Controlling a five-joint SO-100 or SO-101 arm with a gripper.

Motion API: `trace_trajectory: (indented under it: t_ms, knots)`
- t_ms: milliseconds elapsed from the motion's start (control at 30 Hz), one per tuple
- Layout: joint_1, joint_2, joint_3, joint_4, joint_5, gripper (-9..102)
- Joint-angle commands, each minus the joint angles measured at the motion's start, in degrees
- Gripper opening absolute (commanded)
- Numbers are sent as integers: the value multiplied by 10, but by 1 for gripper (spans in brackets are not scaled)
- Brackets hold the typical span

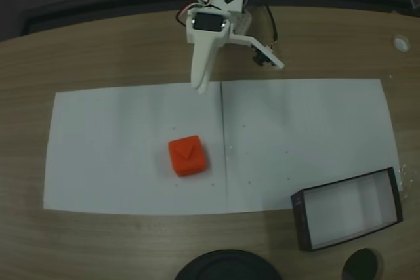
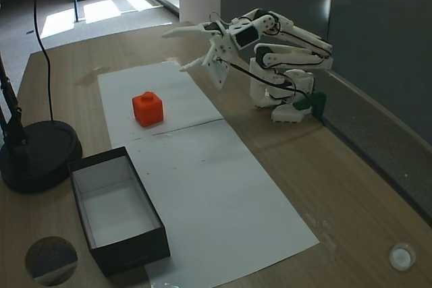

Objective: Grab a orange square and put it in the box.

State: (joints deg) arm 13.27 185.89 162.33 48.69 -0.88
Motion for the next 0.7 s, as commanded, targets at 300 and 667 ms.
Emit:
trace_trajectory:
  t_ms: [300,667]
  knots:
    - [9,-621,-453,94,3,41]
    - [33,-964,-688,207,4,41]
